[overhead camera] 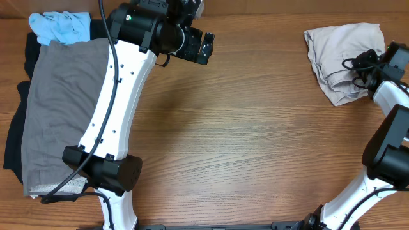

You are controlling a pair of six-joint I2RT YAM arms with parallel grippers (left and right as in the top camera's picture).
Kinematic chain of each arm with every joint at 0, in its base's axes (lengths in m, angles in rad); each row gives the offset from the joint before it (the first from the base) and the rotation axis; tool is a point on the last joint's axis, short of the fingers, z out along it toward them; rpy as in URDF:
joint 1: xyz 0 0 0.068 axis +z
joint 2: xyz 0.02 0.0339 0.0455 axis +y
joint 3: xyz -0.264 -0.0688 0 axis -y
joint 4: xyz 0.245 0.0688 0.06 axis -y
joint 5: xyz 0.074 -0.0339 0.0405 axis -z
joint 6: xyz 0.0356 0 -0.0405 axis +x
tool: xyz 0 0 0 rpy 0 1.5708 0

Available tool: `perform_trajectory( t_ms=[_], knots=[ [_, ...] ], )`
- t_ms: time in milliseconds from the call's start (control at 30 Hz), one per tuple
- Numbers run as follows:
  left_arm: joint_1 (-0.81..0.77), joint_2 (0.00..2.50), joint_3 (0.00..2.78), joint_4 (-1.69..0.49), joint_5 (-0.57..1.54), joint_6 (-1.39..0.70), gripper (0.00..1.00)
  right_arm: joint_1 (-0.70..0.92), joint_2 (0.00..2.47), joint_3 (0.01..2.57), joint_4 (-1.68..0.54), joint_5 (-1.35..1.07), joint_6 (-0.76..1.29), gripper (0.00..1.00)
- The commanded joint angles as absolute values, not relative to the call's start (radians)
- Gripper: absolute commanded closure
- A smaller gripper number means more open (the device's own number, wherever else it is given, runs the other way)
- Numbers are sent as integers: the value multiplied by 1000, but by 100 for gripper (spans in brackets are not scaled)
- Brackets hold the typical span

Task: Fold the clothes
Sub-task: 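Carry the folded shorts to the table's far right corner with the right gripper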

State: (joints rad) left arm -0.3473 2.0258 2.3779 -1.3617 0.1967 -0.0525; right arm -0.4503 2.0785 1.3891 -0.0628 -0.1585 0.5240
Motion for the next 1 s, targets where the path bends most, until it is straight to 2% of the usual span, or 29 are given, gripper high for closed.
perform_trajectory(
  t_ms=[0, 233, 367, 400, 467, 500, 567, 800, 967],
  knots=[
    [-354, 2035, 2391, -1362, 172, -52, 0, -473, 2049, 1396, -111, -157, 556, 96],
    [-354, 2035, 2391, -1361, 172, -51, 0, -536, 2032, 1394, -328, -110, 555, 96],
    [-354, 2035, 2391, -1361, 172, -51, 0, -555, 2043, 1394, -362, -72, 520, 96],
    [-354, 2035, 2391, -1361, 172, -50, 0, -556, 2043, 1394, -357, -73, 511, 89],
    [-354, 2035, 2391, -1361, 172, -47, 0, -557, 2042, 1397, -340, -117, 461, 46],
    [-354, 2035, 2391, -1360, 172, -47, 0, -557, 2040, 1404, -343, -154, 430, 34],
    [-354, 2035, 2391, -1360, 172, -47, 0, -557, 2028, 1427, -373, -187, 406, 26],
    [-354, 2035, 2391, -1361, 172, -47, 0, -556, 1901, 1558, -590, -187, 322, 16],
    [-354, 2036, 2391, -1361, 171, -43, 0, -551, 1832, 1589, -621, -187, 220, 15]
  ],
)
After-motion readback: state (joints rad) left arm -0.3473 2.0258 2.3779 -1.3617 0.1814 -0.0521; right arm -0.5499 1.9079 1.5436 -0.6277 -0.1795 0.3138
